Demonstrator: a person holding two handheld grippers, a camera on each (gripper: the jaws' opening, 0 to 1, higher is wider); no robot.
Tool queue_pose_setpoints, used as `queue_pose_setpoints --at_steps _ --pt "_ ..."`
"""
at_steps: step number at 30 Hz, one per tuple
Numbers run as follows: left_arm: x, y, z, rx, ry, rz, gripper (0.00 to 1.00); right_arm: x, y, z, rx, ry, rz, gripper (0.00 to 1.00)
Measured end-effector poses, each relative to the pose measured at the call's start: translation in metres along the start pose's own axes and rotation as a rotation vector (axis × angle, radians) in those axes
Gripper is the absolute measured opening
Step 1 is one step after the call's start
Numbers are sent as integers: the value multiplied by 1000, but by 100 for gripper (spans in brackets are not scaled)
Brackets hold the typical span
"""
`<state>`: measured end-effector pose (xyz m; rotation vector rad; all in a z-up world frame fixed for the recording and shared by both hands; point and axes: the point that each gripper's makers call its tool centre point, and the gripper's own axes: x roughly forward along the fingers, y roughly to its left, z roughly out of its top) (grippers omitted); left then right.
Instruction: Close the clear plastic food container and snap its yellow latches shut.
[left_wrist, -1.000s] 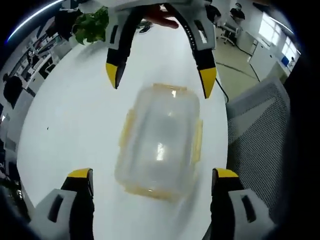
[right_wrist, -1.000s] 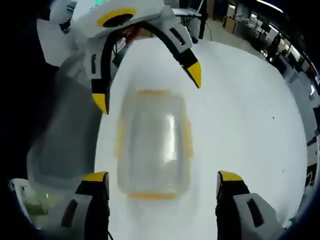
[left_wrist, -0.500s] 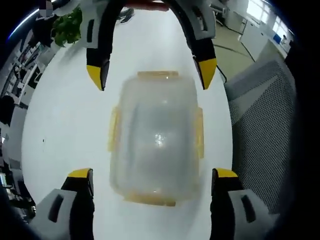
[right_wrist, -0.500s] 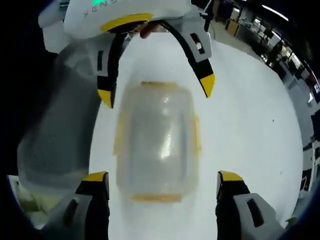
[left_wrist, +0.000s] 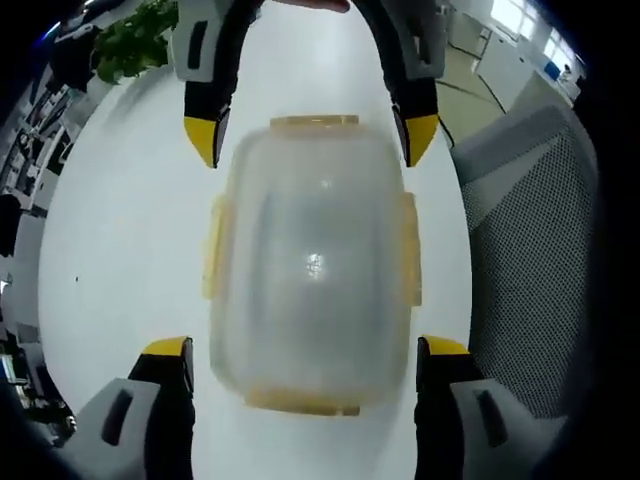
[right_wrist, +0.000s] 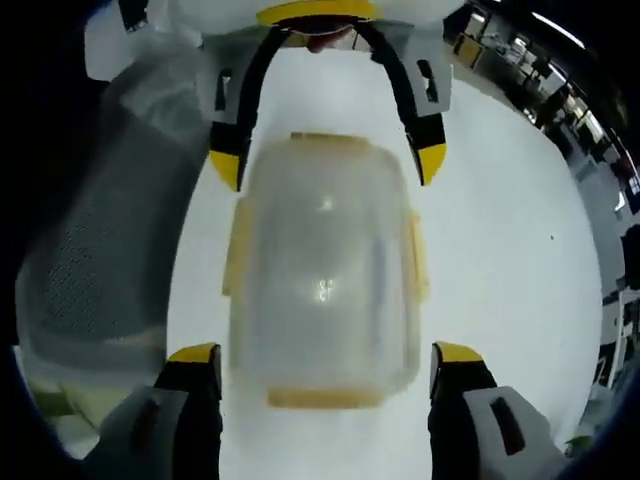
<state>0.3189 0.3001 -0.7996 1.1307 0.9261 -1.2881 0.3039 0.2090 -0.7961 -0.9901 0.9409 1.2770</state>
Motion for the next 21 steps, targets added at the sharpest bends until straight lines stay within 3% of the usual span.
queue_pose_setpoints --at_steps 13,21 --pt "10 -5 1 18 16 -9 90 3 -1 -8 -28 32 -10 80" --pt "15 -2 -2 49 36 11 89 8 -1 -8 -37 48 -9 82"
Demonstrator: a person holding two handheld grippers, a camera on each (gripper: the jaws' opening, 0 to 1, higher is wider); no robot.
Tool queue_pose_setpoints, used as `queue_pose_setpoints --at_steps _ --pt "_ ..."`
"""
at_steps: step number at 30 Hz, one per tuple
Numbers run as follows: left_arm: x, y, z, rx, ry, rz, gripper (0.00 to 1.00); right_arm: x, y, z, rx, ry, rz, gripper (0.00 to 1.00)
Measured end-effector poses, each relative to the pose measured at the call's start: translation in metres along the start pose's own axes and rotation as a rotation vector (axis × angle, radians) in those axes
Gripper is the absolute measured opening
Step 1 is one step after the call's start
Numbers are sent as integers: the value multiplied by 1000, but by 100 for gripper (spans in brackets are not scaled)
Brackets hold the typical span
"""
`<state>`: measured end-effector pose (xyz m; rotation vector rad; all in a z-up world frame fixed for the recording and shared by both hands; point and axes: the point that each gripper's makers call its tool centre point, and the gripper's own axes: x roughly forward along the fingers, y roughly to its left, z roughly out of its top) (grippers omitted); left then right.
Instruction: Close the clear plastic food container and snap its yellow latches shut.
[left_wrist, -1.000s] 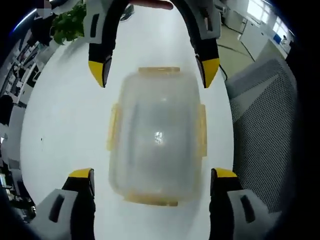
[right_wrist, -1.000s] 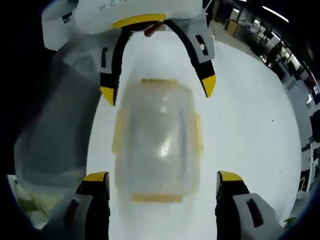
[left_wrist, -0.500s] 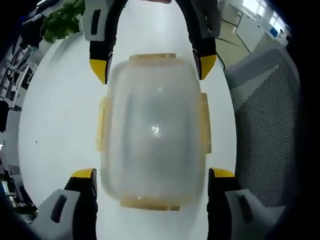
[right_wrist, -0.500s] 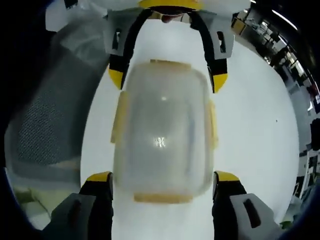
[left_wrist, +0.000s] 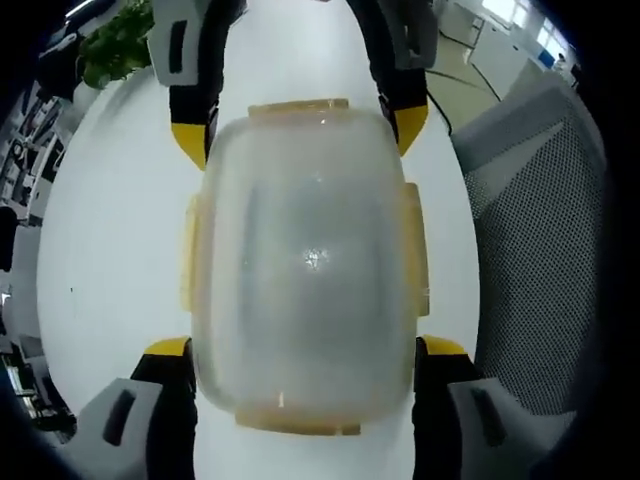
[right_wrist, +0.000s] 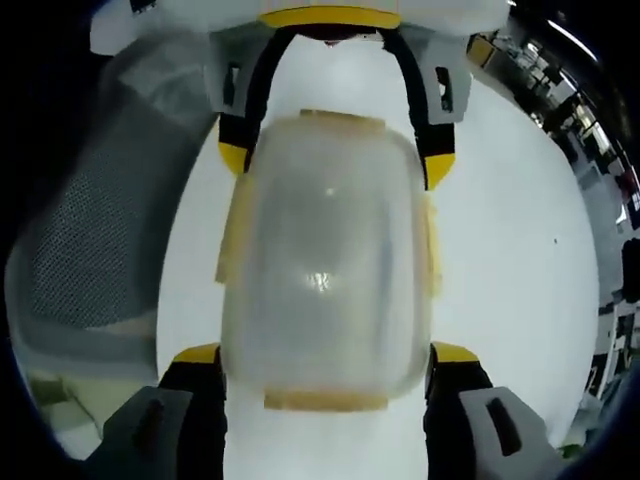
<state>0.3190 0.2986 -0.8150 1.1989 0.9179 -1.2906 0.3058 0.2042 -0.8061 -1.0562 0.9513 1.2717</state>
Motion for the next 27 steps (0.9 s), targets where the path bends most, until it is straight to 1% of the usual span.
queue_pose_setpoints --at_steps 1,4,6,9,14,22,27 --pt "1 0 0 10 0 3 90 0 0 0 0 4 1 82" --pt "3 1 0 -3 -6 33 90 -1 0 0 10 10 2 82" --pt "2 2 0 -1 -5 31 90 -1 0 0 14 8 -2 82" --pt "1 2 0 -5 -21 27 90 -1 1 1 21 -8 -3 81" --pt "1 0 -1 -1 -29 18 90 0 3 4 35 -35 -11 81" --pt "0 -3 -5 -18 -20 20 90 2 4 7 18 -6 -10 81" --pt "-1 -4 -10 -30 -29 24 90 4 4 13 17 1 -10 81"
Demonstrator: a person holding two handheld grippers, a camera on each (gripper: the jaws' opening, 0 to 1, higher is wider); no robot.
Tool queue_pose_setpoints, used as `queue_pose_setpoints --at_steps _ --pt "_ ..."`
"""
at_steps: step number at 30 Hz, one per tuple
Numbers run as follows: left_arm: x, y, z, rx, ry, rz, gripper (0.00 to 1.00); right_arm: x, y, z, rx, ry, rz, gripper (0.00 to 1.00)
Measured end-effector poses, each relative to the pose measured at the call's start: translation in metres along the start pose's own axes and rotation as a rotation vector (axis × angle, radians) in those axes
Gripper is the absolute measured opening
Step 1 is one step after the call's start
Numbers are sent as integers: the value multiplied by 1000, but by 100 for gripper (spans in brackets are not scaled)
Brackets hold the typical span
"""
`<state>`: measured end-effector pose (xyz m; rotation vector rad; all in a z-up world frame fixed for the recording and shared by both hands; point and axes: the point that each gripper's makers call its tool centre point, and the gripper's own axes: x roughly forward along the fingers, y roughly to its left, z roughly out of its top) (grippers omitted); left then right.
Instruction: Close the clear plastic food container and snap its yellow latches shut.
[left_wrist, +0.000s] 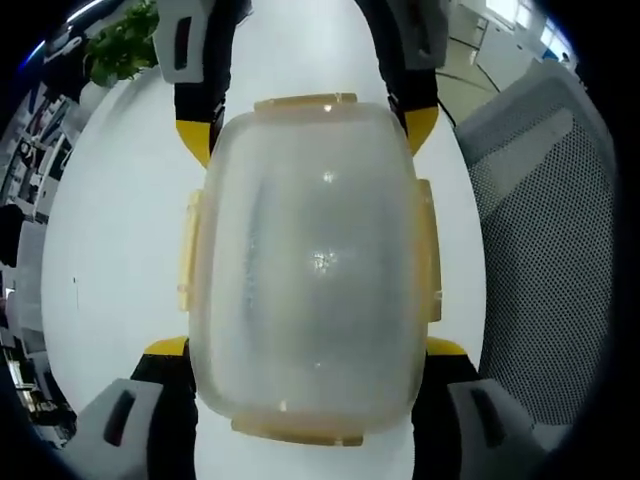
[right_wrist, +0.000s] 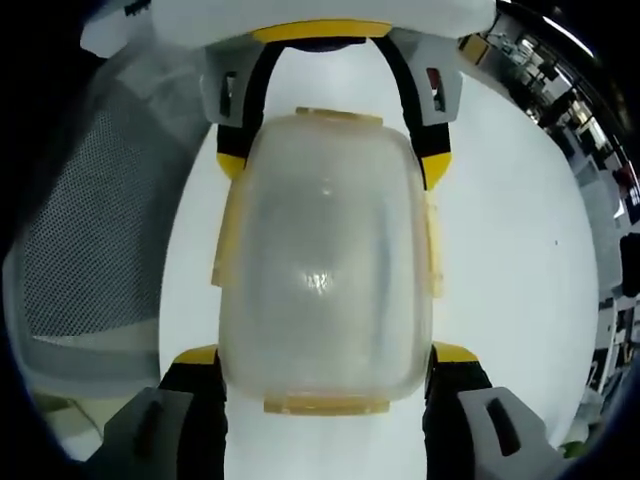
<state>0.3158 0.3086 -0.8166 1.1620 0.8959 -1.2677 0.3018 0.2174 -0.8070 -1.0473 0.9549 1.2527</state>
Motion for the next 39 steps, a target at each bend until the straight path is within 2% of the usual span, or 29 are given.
queue_pose_setpoints --at_steps 6,18,21,25,39 --pt "-2 0 -10 1 -4 0 90 3 0 10 5 -5 0 82" --pt "-6 -2 -23 1 -24 0 90 8 2 24 15 26 -6 82" --pt "-7 -3 -30 10 -15 -1 90 9 3 31 30 -9 -11 82" --pt "-9 -4 -37 14 -21 -2 90 11 5 38 35 -20 -15 82" --pt "-17 -8 -60 11 -42 -4 90 17 8 63 35 23 -15 82"
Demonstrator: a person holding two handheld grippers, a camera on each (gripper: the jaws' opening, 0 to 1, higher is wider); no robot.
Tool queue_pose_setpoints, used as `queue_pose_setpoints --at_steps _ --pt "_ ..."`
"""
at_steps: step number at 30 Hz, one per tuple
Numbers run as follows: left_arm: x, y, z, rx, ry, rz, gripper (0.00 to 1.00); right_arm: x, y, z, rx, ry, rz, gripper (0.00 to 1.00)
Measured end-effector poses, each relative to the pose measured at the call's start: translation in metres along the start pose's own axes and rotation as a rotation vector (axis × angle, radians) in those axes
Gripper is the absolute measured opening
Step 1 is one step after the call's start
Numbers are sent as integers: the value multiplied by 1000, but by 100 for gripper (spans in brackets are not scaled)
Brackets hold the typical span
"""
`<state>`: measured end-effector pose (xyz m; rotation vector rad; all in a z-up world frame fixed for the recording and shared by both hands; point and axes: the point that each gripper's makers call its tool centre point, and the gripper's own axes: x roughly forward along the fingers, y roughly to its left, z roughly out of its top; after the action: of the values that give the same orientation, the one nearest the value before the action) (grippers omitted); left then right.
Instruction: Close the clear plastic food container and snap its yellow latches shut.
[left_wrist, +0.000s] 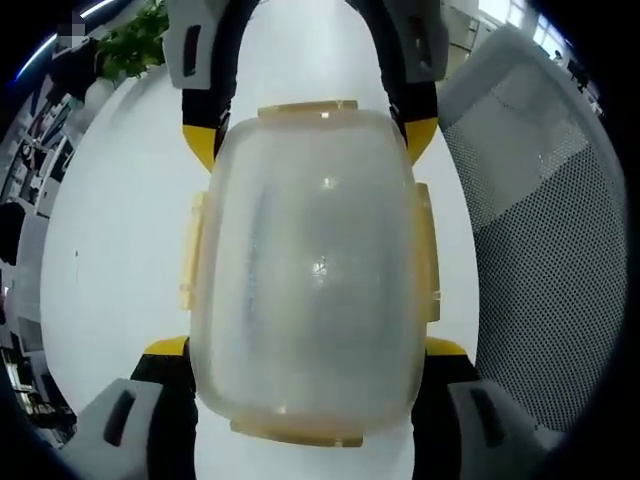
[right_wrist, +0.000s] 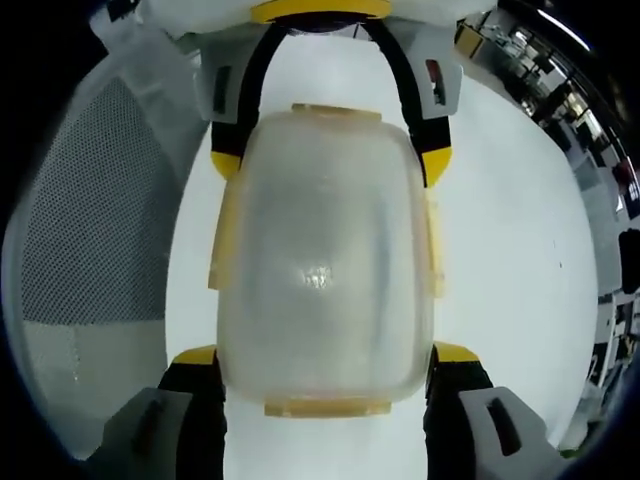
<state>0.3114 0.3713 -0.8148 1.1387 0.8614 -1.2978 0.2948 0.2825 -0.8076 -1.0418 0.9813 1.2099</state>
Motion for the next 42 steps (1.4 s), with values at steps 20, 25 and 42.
queue_pose_setpoints --at_steps 20,25,42 --pt "-8 1 -28 6 1 -2 90 7 -1 27 10 18 -2 83" --pt "-10 2 -34 7 -3 -3 90 9 -3 33 15 26 -1 83" --pt "-14 2 -56 14 25 1 90 16 -3 54 25 19 -5 84"
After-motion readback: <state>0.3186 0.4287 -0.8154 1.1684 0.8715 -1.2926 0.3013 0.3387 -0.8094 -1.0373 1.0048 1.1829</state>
